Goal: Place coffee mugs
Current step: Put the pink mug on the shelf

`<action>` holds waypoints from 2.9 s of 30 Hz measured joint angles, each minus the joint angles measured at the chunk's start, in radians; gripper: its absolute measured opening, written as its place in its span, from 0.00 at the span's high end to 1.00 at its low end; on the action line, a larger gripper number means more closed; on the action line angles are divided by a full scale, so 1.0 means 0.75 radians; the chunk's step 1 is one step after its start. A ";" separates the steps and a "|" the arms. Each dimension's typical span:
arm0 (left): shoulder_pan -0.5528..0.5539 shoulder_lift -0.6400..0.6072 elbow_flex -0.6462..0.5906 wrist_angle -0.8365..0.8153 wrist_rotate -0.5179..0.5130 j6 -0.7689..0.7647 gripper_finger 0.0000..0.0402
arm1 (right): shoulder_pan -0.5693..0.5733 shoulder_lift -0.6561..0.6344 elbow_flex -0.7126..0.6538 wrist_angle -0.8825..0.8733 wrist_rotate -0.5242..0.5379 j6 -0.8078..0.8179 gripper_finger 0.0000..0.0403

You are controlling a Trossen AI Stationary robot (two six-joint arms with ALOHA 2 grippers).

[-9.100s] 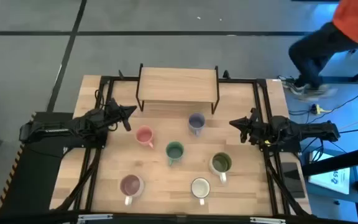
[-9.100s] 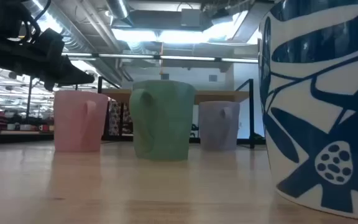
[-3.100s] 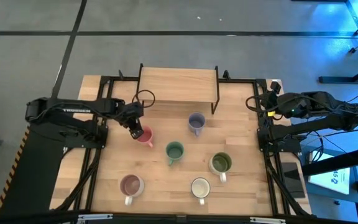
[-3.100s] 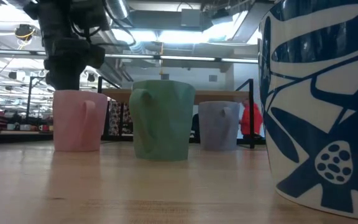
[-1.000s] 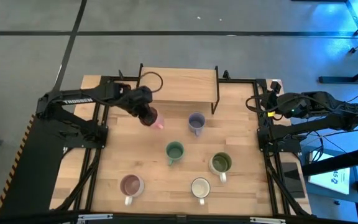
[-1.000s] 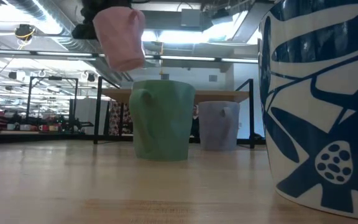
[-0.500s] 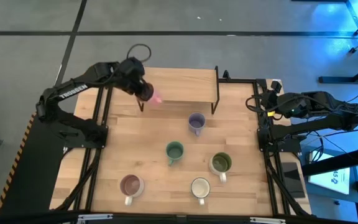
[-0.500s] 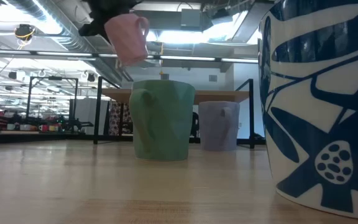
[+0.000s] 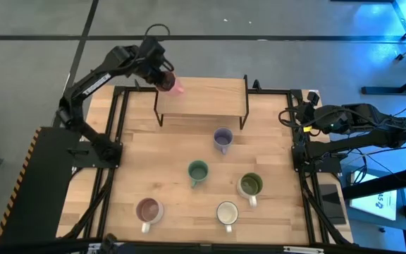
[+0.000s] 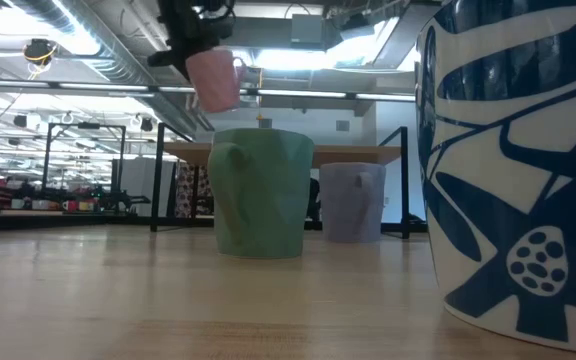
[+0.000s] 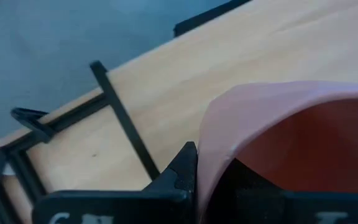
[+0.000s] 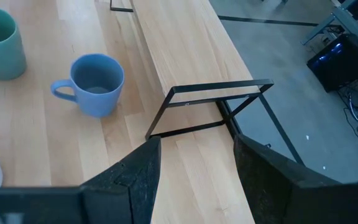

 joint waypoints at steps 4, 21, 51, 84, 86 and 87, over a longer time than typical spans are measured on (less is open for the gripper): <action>0.046 0.104 0.114 -0.039 -0.016 0.058 0.97 | 0.000 0.000 0.000 0.000 0.000 0.000 0.52; 0.138 0.312 0.177 -0.103 -0.080 0.211 0.97 | 0.001 0.000 0.000 0.000 -0.001 0.000 0.52; 0.188 0.322 0.177 -0.041 -0.055 0.289 0.97 | 0.000 0.000 0.000 0.000 -0.001 -0.031 0.52; 0.197 0.397 0.183 -0.063 -0.038 0.370 0.97 | 0.000 0.000 -0.001 0.000 -0.001 -0.031 0.52; 0.197 0.401 0.183 -0.068 -0.034 0.371 0.97 | 0.000 0.000 -0.001 -0.001 -0.001 -0.031 0.52; 0.197 0.401 0.183 -0.065 -0.034 0.371 0.97 | 0.000 -0.001 -0.001 0.000 -0.001 -0.031 0.52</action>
